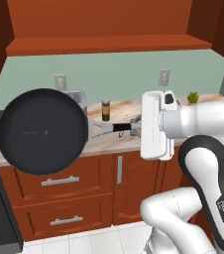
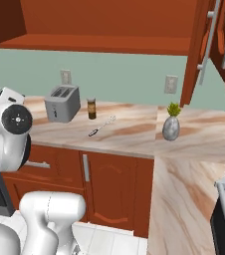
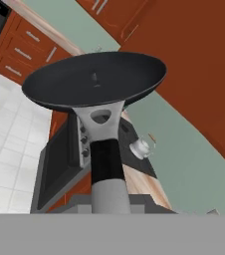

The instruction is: Pick the pan from the cabinet and place it on the stove. Then turn on the stove burner for the pan.

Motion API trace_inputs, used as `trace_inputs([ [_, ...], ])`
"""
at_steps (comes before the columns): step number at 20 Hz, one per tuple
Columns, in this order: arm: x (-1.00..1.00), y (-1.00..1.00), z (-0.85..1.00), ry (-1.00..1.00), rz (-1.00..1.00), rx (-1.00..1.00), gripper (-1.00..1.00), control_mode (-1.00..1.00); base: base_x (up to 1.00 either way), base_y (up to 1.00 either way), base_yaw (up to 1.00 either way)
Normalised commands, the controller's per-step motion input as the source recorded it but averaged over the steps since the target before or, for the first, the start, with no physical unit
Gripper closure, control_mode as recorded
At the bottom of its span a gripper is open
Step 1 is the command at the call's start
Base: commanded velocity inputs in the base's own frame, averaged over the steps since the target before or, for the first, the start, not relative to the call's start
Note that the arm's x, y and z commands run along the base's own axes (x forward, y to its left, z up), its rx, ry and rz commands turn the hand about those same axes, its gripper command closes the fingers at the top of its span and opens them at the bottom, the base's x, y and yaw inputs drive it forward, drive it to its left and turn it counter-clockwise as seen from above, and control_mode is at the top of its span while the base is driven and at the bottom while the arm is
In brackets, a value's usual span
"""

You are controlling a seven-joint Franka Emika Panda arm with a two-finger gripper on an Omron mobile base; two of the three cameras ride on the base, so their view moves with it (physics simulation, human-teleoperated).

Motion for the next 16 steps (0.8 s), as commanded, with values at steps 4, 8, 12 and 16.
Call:
trace_inputs([
  [4, 0.00, 0.00, 0.00, 0.00, 0.00, 0.00, 1.00, 1.00, -0.59, 0.39, 0.01],
  [8, 0.00, 0.00, 0.00, 0.00, 0.00, 0.00, 1.00, 1.00, -0.55, 0.54, 0.05],
  [12, 0.00, 0.00, 0.00, 0.00, 0.00, 0.00, 1.00, 1.00, -0.43, 0.72, 0.10],
  [16, 0.00, 0.00, 0.00, 0.00, 0.00, 0.00, 1.00, 1.00, -0.33, 0.82, 0.15],
])
